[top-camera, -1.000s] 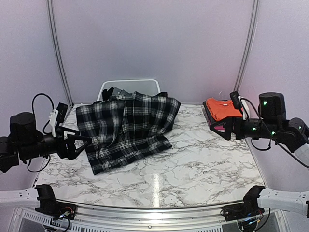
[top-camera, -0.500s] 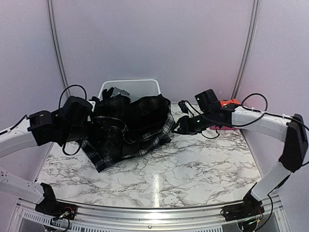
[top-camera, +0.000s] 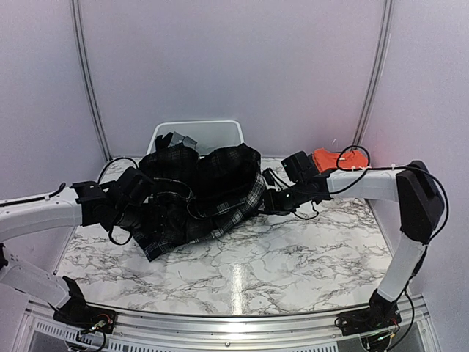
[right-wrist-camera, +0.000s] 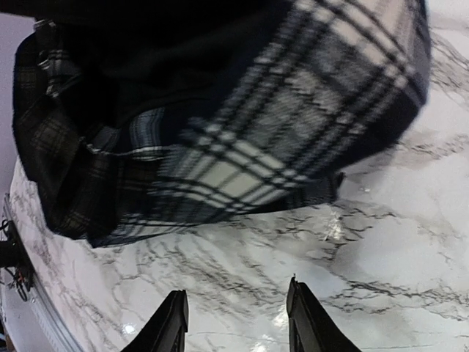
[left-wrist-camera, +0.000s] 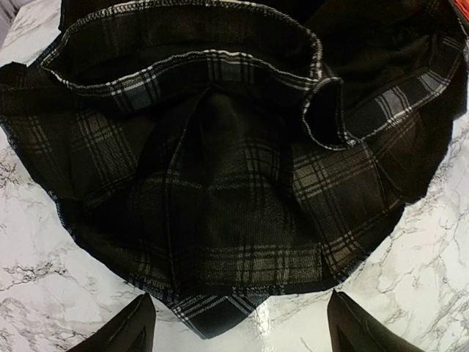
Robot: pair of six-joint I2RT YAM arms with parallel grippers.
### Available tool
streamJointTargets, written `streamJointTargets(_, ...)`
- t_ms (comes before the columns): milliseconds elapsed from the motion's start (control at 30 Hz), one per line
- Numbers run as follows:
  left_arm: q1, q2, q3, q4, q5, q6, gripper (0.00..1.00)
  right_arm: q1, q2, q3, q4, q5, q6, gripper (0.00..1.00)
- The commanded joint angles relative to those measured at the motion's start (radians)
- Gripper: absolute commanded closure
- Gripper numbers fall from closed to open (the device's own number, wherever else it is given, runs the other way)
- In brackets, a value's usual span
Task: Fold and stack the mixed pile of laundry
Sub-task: Flatten out the crumpled skirt at the center of the board.
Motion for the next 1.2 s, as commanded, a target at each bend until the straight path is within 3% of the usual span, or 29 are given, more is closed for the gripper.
streamJointTargets(0, 0.093, 0.070, 0.027, 0.076, 0.050, 0.000, 0.18, -0.038, 0.042, -0.023, 0.070, 0.070, 0.035, 0.57)
streamJointTargets(200, 0.214, 0.216, 0.071, 0.123, 0.123, 0.059, 0.20, -0.060, 0.193, 0.093, 0.097, 0.085, 0.053, 0.53)
streamJointTargets(500, 0.228, 0.465, 0.130, 0.126, 0.226, 0.132, 0.34, -0.063, 0.390, 0.249, 0.099, 0.058, 0.072, 0.53)
streamJointTargets(700, 0.219, 0.501, 0.055, 0.114, 0.328, 0.129, 0.60, -0.064, 0.382, 0.208, 0.073, 0.037, 0.060, 1.00)
streamJointTargets(900, 0.043, 0.397, -0.040, 0.088, 0.426, 0.108, 0.76, -0.072, 0.209, 0.039, -0.014, 0.061, 0.010, 1.00)
streamJointTargets(1067, -0.204, 0.277, -0.042, 0.084, 0.523, -0.046, 0.80, -0.131, -0.047, -0.206, -0.130, 0.070, -0.032, 1.00)
streamJointTargets(1167, -0.245, 0.179, -0.035, 0.090, 0.518, -0.145, 0.78, -0.204, -0.175, -0.307, -0.188, 0.058, -0.062, 1.00)
